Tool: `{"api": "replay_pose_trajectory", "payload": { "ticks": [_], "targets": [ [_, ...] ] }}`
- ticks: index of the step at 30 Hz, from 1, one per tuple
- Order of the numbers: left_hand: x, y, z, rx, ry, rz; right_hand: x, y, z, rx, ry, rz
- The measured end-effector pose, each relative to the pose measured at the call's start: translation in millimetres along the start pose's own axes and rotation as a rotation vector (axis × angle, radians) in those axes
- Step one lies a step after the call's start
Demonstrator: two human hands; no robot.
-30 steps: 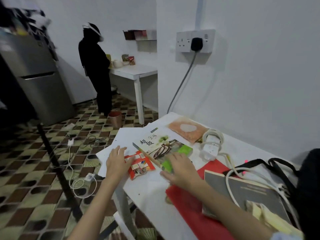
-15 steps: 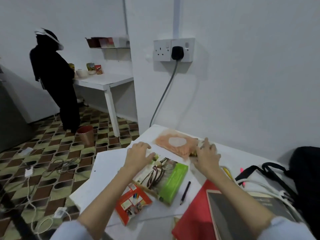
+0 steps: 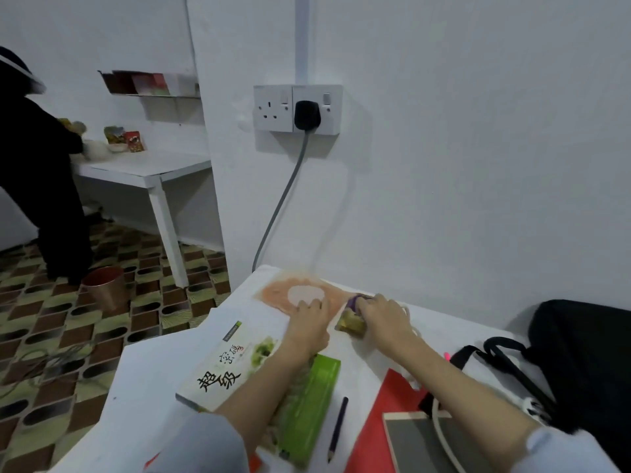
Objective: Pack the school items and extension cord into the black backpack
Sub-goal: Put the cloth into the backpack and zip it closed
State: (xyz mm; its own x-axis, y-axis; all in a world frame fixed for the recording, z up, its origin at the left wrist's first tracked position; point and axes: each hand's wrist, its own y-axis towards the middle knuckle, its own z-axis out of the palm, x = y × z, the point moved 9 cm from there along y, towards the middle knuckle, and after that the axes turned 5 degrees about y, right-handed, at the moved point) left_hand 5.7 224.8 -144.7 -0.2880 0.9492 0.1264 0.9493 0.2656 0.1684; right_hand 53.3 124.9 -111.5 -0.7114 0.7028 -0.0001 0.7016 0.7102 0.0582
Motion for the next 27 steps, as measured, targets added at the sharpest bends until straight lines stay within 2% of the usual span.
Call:
{"api": "replay_pose_trajectory", "payload": {
  "ticks": [3, 8, 11, 14, 17, 22, 25, 27],
  "targets": [
    [13.1, 0.7, -6.6, 0.028, 0.063, 0.015, 6.4, 16.1, 7.7, 0.052, -0.136, -0.027],
    [33.0, 3.4, -0.3, 0.048, -0.068, 0.034, 21.0, 35.0, 35.1, 0.058, -0.397, -0.103],
    [42.5, -3.5, -1.5, 0.062, -0.069, 0.025, 26.2, 41.5, 43.4, 0.032, -0.42, -0.137],
    [58.9, -8.1, 1.7, 0.08, -0.147, -0.067, 27.4, 43.4, 35.6, 0.004, -0.361, -0.13],
    [62.0, -13.5, 3.5, 0.11, -0.195, -0.095, 9.2, 41.4, 18.1, -0.07, -0.06, 0.023],
    [46.5, -28.2, -22.3, -0.032, -0.331, -0.122, -62.2, 6.4, -34.9, -0.411, 0.947, 0.37],
    [16.0, -31.8, -40.8, -0.151, -0.464, -0.047, -95.7, -29.5, -46.8, -0.378, 1.483, 0.533],
    [-17.4, -34.8, -56.2, -0.194, -0.571, 0.035, -109.5, -62.0, -55.1, -0.337, 1.696, 0.556]
  ]
}}
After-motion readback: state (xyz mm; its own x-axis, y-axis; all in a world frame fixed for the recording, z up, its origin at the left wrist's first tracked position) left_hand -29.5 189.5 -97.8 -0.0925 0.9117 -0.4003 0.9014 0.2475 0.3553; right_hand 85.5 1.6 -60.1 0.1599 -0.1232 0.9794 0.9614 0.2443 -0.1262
